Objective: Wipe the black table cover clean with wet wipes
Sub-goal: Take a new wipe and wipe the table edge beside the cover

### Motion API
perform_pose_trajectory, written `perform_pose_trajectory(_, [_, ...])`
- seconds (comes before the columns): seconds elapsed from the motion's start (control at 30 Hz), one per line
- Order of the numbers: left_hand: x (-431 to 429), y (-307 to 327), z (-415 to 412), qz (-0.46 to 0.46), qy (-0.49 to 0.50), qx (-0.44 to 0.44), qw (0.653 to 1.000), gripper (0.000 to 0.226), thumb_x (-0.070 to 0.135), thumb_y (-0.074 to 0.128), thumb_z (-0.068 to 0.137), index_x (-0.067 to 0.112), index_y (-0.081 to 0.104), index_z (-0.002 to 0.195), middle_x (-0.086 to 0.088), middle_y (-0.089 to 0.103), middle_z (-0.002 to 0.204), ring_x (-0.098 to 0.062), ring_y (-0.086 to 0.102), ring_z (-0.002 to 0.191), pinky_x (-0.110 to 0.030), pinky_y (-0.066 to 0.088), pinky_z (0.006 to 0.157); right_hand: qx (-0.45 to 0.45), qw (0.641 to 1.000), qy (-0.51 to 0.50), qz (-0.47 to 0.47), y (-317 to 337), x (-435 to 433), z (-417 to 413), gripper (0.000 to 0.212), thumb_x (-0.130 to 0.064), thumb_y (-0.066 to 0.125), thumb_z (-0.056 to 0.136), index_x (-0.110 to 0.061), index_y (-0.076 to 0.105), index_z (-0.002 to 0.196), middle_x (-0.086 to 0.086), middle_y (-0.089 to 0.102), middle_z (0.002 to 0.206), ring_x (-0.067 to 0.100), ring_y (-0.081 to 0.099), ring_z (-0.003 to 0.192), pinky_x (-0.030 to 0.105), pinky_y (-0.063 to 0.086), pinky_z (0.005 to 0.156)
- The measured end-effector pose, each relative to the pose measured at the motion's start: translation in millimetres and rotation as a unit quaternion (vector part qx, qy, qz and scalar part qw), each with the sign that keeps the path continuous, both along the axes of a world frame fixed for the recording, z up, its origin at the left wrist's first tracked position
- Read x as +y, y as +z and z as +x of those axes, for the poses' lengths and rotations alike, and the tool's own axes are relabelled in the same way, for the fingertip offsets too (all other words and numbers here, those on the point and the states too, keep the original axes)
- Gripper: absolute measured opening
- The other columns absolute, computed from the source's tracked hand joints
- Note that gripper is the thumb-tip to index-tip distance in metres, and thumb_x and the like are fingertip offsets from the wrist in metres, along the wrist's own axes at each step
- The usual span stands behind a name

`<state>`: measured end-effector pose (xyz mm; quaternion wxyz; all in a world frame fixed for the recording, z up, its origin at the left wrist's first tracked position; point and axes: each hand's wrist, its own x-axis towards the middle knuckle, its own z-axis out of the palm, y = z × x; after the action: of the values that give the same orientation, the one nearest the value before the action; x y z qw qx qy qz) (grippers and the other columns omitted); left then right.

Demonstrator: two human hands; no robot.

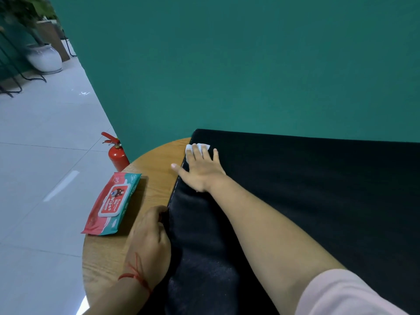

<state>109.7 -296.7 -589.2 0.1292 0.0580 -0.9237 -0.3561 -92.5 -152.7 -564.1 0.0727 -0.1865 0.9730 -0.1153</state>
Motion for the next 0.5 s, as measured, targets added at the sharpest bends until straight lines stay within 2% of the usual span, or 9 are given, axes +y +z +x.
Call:
perform_pose_trajectory(0.07, [0.7,2.0,1.0,0.005,-0.005,-0.008,1.0,0.039,0.004,0.047,0.097,0.032,0.056,0.124,0.01,0.062,0.114,-0.012,0.058,0.11,-0.044,0.05,0.101,0.001,0.999,0.035,-0.008,-1.1,4.0,24.2,0.098,-0.084,0.003,0.095,-0.023,-0.003,0.17,0.001,-0.012,0.178,0.022,-0.021,0.162,0.062,-0.013,0.127])
perform_pose_trajectory(0.23, [-0.1,8.9,2.6,0.018,-0.016,-0.03,0.999,0.037,0.007,0.045,0.1,0.033,0.054,0.126,0.011,0.061,0.118,-0.01,0.057,0.114,-0.043,0.05,0.103,0.017,0.996,0.089,-0.007,0.6,52.0,78.1,0.083,-0.08,0.006,0.099,-0.035,0.0,0.169,-0.013,-0.007,0.177,0.013,-0.015,0.162,0.059,-0.016,0.127])
perform_pose_trajectory(0.37, [2.6,9.1,4.1,0.019,-0.013,-0.02,1.0,0.038,0.003,0.046,0.099,0.03,0.056,0.123,0.008,0.062,0.117,-0.012,0.057,0.112,-0.041,0.049,0.102,0.013,1.0,0.01,0.018,6.9,128.8,82.8,0.08,-0.08,0.007,0.099,-0.041,-0.002,0.168,-0.02,-0.008,0.176,0.013,-0.014,0.163,0.059,-0.014,0.127])
perform_pose_trajectory(0.5, [6.2,10.0,3.7,0.009,-0.01,-0.016,1.0,0.036,0.004,0.044,0.099,0.028,0.057,0.122,0.006,0.062,0.117,-0.015,0.057,0.112,-0.04,0.048,0.101,0.002,0.991,-0.13,0.044,3.6,230.6,62.4,0.079,-0.081,0.005,0.097,-0.047,-0.005,0.166,-0.021,-0.009,0.175,0.015,-0.014,0.163,0.062,-0.01,0.127])
